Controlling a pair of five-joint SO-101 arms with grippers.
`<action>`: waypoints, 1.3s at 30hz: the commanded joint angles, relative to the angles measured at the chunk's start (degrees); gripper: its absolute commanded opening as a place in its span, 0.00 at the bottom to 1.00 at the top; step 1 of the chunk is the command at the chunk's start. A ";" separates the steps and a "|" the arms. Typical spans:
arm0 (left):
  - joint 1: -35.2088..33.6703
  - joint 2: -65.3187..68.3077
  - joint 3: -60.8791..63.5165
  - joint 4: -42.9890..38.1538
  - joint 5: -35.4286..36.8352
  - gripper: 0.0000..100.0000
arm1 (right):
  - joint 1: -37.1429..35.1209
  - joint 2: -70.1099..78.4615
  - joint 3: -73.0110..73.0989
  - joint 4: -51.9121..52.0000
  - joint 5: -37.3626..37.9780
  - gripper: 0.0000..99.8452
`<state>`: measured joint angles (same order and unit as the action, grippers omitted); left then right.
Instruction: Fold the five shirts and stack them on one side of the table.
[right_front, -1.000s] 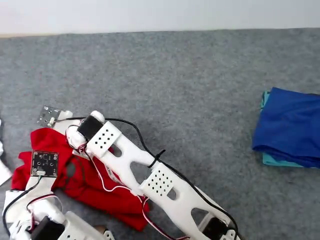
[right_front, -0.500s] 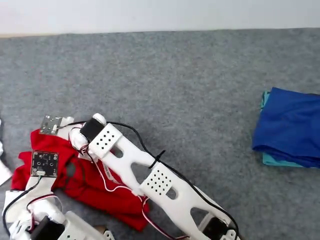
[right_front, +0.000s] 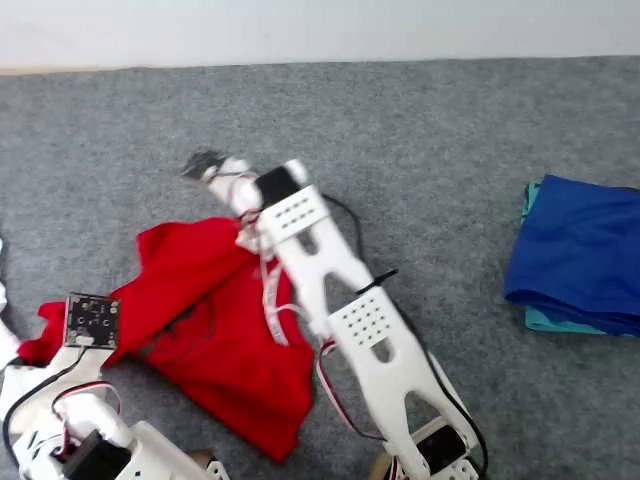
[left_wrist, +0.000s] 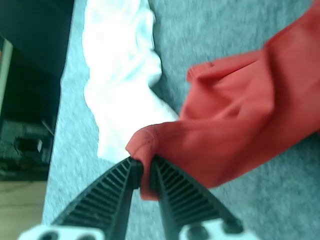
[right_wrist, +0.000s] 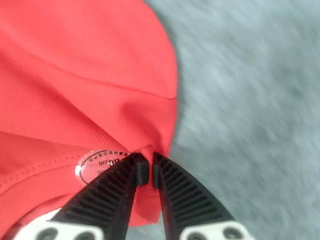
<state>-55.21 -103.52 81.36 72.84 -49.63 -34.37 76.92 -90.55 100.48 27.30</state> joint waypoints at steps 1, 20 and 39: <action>4.92 -0.53 -0.57 -1.58 0.00 0.00 | 5.41 -7.34 3.69 2.42 0.70 0.01; 14.77 -0.53 -0.40 -1.58 0.00 0.00 | 2.51 -35.38 65.41 2.33 8.97 0.01; 14.77 -0.53 -0.22 -1.32 0.00 0.00 | -3.47 -56.75 72.88 -7.43 1.58 0.26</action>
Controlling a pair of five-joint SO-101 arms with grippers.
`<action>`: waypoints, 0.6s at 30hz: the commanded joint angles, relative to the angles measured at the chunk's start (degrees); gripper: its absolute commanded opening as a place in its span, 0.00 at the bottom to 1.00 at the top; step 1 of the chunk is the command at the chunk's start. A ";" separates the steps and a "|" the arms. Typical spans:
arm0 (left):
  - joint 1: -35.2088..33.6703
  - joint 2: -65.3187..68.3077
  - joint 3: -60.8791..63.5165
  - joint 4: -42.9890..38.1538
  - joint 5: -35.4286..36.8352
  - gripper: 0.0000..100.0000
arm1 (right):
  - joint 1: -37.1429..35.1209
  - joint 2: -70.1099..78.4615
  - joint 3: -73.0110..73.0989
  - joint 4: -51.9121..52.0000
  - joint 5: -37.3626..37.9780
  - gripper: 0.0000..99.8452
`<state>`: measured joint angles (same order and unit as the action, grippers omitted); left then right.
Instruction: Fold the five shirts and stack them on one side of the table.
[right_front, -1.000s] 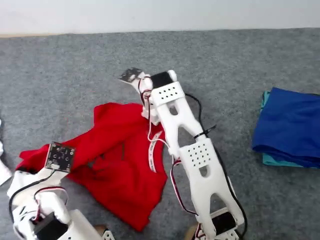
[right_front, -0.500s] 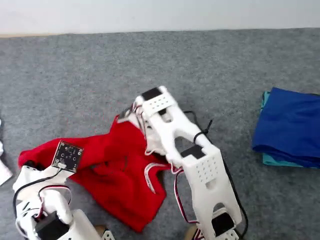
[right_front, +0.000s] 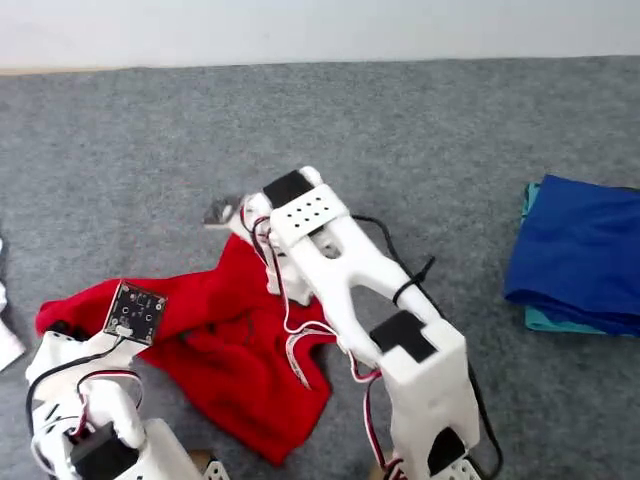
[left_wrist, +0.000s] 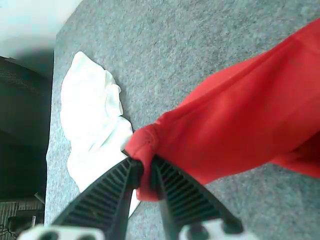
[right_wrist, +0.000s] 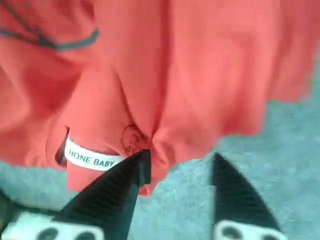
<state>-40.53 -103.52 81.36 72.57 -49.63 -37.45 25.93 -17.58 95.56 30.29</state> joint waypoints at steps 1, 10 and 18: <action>0.09 -0.53 -0.22 -1.05 0.00 0.00 | -0.22 -6.29 -0.09 -3.82 -1.49 0.26; 0.00 -0.53 -0.22 -1.05 0.00 0.00 | 5.85 2.07 -0.09 -19.56 -7.03 0.26; -0.18 -0.53 -0.22 -0.97 0.00 0.00 | 8.13 13.58 -5.63 -23.25 -7.12 0.21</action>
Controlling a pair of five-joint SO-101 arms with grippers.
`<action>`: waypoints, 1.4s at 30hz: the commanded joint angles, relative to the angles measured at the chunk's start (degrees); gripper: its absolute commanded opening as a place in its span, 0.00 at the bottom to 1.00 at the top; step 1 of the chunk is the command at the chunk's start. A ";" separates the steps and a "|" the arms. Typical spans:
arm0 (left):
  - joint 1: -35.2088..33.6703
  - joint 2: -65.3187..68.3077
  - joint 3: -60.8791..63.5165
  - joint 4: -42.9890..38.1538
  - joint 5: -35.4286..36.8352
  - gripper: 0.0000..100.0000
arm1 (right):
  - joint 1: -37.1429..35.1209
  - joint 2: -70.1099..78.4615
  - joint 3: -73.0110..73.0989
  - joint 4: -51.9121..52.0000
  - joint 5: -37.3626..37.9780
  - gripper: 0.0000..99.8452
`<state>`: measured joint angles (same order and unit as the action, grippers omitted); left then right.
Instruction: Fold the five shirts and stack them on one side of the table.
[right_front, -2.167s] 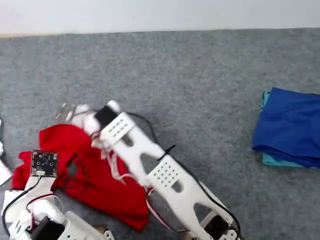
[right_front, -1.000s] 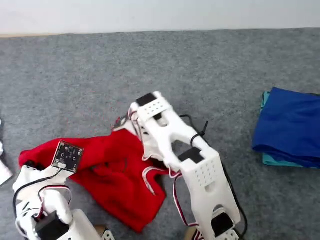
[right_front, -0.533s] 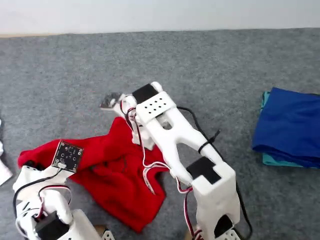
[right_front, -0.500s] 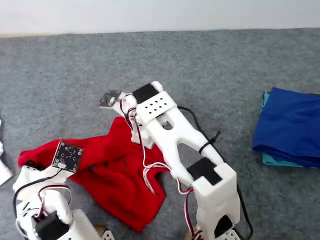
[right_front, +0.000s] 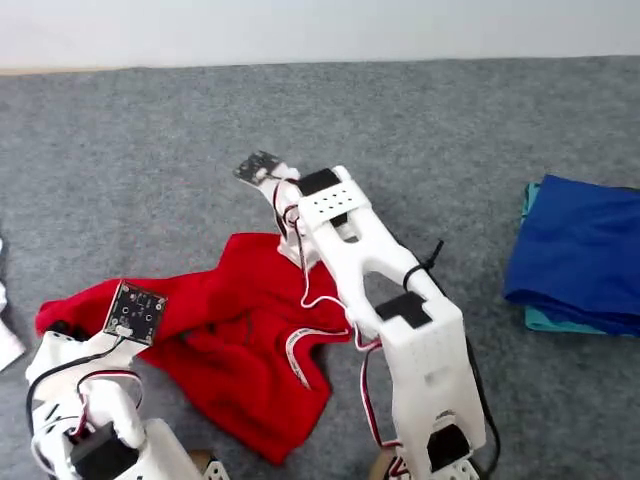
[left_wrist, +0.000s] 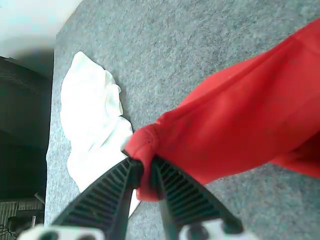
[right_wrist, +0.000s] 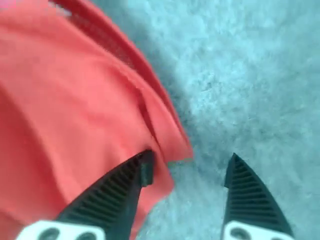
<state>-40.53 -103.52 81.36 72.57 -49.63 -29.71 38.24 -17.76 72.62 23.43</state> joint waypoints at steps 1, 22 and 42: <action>-0.18 -0.53 -0.22 -0.79 0.09 0.00 | 0.40 2.68 -7.47 0.22 -0.35 0.21; -0.18 -0.53 -0.48 1.67 0.09 0.00 | 7.96 23.78 -58.02 17.63 5.27 0.01; -0.09 -0.53 -0.40 1.76 0.09 0.00 | 0.84 24.57 -57.67 29.76 0.18 0.09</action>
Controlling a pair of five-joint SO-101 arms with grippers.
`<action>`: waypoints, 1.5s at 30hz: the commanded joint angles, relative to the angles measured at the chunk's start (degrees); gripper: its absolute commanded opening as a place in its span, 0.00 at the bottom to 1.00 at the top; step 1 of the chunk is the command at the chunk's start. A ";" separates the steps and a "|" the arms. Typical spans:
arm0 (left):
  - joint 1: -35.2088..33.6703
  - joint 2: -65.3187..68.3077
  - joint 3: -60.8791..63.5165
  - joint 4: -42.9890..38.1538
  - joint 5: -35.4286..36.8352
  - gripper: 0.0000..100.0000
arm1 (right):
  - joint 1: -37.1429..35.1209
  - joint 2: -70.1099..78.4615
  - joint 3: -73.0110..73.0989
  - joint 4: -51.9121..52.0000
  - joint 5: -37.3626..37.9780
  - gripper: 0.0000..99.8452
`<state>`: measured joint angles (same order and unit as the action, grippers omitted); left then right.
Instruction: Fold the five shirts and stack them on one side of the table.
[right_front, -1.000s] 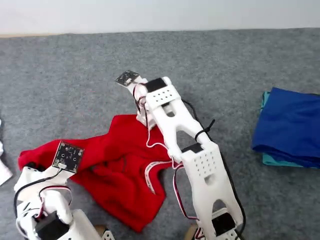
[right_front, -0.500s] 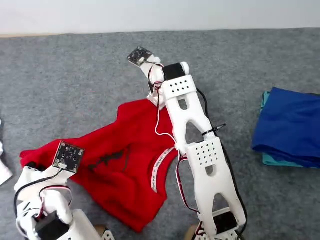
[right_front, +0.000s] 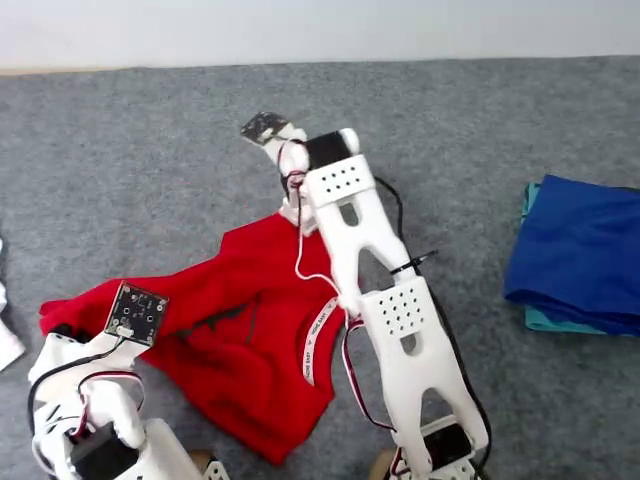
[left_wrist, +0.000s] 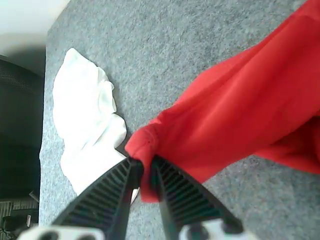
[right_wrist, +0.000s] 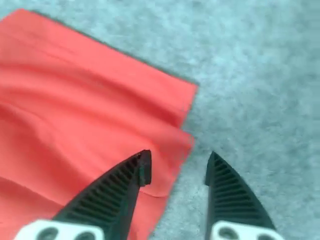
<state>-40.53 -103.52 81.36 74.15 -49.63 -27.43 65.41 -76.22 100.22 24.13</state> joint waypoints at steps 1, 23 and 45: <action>-0.09 -0.53 -0.40 0.18 0.09 0.00 | -2.07 -2.42 2.11 2.15 -0.53 0.05; 0.09 -0.53 -0.31 0.09 0.09 0.00 | -4.62 -20.00 31.56 1.36 -0.53 0.05; 0.09 -0.53 -0.31 0.18 0.09 0.00 | -0.13 -16.40 31.56 -20.35 -20.48 0.22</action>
<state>-40.53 -103.52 81.36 74.15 -49.63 -28.84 49.23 -44.22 80.70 4.97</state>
